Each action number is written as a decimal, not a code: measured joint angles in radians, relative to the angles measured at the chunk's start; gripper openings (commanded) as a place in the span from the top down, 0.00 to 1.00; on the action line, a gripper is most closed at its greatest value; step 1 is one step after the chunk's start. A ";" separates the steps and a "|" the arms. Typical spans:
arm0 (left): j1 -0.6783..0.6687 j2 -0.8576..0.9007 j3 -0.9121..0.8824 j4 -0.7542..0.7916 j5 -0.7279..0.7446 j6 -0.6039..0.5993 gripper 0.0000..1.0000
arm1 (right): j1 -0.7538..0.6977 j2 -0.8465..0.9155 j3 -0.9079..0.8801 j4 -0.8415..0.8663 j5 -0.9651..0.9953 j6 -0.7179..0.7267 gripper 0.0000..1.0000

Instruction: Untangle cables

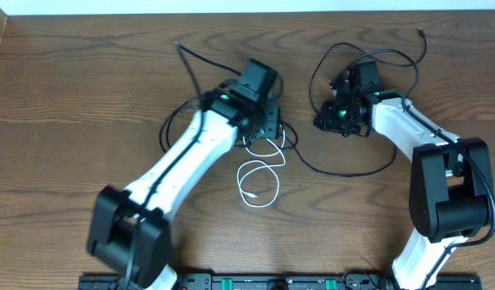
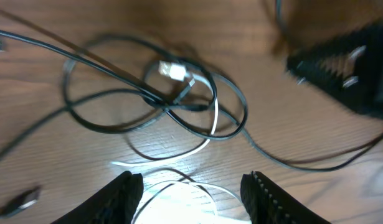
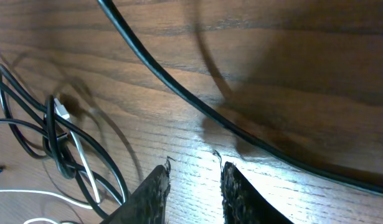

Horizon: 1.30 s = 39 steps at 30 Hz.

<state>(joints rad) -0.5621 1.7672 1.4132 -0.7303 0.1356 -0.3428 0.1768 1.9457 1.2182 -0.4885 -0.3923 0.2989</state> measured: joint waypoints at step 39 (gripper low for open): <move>-0.105 0.284 -0.003 0.189 -0.368 0.064 0.93 | 0.060 0.000 0.000 0.009 -0.256 -0.039 0.67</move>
<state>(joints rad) -0.6674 2.0514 1.4105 -0.5411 -0.2321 -0.2783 0.2371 1.9457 1.2182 -0.4797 -0.6483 0.2604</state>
